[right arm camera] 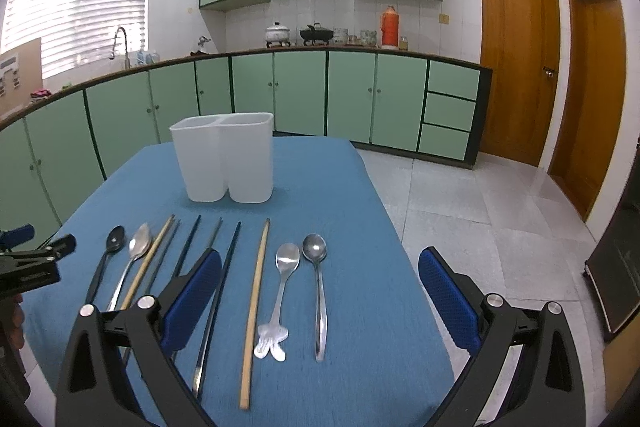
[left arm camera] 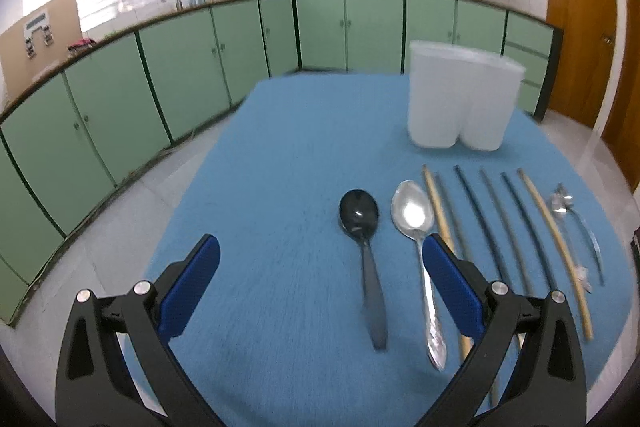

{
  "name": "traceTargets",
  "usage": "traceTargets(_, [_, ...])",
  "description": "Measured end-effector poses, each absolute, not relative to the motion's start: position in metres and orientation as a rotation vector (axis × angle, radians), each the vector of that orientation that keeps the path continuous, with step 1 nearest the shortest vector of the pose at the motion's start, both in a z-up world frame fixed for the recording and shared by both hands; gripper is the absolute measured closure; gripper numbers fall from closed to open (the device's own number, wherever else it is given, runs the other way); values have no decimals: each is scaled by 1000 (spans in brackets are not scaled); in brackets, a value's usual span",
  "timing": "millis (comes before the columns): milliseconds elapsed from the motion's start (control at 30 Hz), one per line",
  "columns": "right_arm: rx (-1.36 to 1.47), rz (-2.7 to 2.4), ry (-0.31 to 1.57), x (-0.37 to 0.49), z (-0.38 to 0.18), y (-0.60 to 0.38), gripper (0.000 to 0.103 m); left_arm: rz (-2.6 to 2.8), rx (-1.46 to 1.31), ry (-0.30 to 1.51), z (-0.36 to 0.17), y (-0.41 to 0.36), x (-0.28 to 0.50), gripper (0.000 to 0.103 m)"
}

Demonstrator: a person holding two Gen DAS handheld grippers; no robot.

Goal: Organize utensils
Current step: 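Grasp the black plastic spoon with the left tool while the right tool grasps a metal spoon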

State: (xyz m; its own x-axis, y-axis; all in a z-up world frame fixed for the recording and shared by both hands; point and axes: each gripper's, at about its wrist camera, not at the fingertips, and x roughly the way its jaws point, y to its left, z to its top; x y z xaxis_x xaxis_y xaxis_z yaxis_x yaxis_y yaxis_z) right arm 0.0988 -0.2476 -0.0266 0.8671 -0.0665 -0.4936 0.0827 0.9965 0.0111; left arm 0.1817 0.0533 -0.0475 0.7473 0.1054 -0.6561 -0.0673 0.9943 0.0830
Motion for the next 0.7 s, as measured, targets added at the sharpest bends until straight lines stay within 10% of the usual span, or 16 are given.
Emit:
traceTargets(500, [37,-97,628,167,-59,-254,11,88,55,869,-84,56,265,5])
traceTargets(700, [24,-87,655,184,-65,-254,14,73,46,903,-93,57,276,21])
